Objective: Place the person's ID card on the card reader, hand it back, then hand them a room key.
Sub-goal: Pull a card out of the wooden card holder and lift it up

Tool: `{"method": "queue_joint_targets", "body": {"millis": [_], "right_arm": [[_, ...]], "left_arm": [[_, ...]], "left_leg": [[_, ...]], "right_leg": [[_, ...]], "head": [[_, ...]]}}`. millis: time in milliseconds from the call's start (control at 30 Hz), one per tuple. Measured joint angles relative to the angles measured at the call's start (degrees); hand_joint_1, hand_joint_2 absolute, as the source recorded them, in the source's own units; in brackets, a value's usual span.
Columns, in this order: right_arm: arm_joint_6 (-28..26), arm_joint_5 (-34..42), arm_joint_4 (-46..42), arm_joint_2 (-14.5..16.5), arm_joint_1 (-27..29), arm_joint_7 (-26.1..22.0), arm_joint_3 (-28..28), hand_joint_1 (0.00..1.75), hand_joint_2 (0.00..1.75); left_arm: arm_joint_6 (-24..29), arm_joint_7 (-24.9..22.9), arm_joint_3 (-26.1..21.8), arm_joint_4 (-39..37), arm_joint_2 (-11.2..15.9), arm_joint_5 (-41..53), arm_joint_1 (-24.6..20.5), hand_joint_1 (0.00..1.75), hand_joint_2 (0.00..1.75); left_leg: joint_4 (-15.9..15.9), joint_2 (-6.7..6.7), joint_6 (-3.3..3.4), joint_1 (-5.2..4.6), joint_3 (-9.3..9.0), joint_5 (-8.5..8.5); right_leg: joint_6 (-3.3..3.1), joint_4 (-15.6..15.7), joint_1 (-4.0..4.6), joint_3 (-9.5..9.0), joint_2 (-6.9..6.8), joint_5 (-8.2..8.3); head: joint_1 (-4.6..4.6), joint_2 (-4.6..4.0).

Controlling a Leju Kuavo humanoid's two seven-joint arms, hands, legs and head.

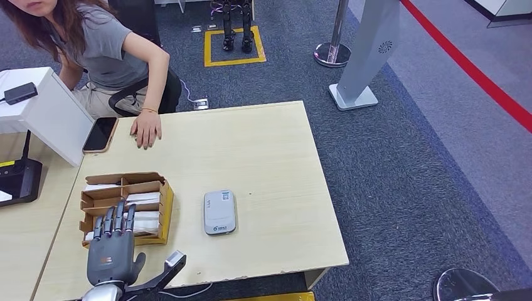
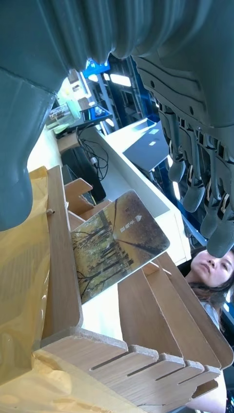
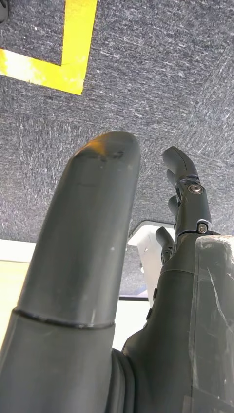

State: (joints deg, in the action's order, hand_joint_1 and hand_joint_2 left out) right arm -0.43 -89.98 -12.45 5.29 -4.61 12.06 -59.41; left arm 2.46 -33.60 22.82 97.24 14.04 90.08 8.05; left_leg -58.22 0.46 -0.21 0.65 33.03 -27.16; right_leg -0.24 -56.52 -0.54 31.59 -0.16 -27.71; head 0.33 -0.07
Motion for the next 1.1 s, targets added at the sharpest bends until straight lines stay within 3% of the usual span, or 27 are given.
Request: {"method": "queue_joint_targets", "body": {"millis": [867, 900, 1000, 1033, 1100], "right_arm": [[0.0, 0.0, 0.0, 0.0, 0.0, -0.1, 0.0, 0.00, 0.00], [0.0, 0.0, 0.0, 0.0, 0.0, -0.1, 0.0, 0.00, 0.00], [0.0, 0.0, 0.0, 0.0, 0.0, -0.1, 0.0, 0.00, 0.00], [0.0, 0.0, 0.0, 0.0, 0.0, -0.1, 0.0, 0.00, 0.00], [0.0, 0.0, 0.0, 0.0, 0.0, -0.1, 0.0, 0.00, 0.00]], "left_arm": [[0.8, 2.1, 0.0, -0.1, -0.6, 0.0, -2.1, 0.04, 1.75], [0.8, 2.1, 0.0, -0.1, -0.7, 0.0, -2.1, 0.23, 1.75], [0.8, 2.2, 0.0, -0.1, -0.8, 0.0, -2.2, 1.43, 1.75], [0.8, 2.3, 0.0, -0.1, -0.8, 0.0, -2.2, 1.68, 1.75], [0.7, 2.4, 0.0, -0.1, -0.9, 0.0, -2.2, 1.75, 1.75]], "left_leg": [[0.0, 0.00, 0.00, 0.00, 0.00, 0.00], [0.0, 0.00, 0.00, 0.00, 0.00, 0.00], [0.0, 0.00, 0.00, 0.00, 0.00, 0.00], [0.0, 0.00, 0.00, 0.00, 0.00, 0.00], [0.0, 0.00, 0.00, 0.00, 0.00, 0.00]], "right_leg": [[0.00, 0.0, 0.00, 0.00, 0.00, 0.00], [0.00, 0.0, 0.00, 0.00, 0.00, 0.00], [0.00, 0.0, 0.00, 0.00, 0.00, 0.00], [0.00, 0.0, 0.00, 0.00, 0.00, 0.00], [0.00, 0.0, 0.00, 0.00, 0.00, 0.00]], "head": [[-0.01, 0.00], [-0.01, 0.00], [0.00, 0.00], [0.00, 0.00], [0.00, 0.00]]}}
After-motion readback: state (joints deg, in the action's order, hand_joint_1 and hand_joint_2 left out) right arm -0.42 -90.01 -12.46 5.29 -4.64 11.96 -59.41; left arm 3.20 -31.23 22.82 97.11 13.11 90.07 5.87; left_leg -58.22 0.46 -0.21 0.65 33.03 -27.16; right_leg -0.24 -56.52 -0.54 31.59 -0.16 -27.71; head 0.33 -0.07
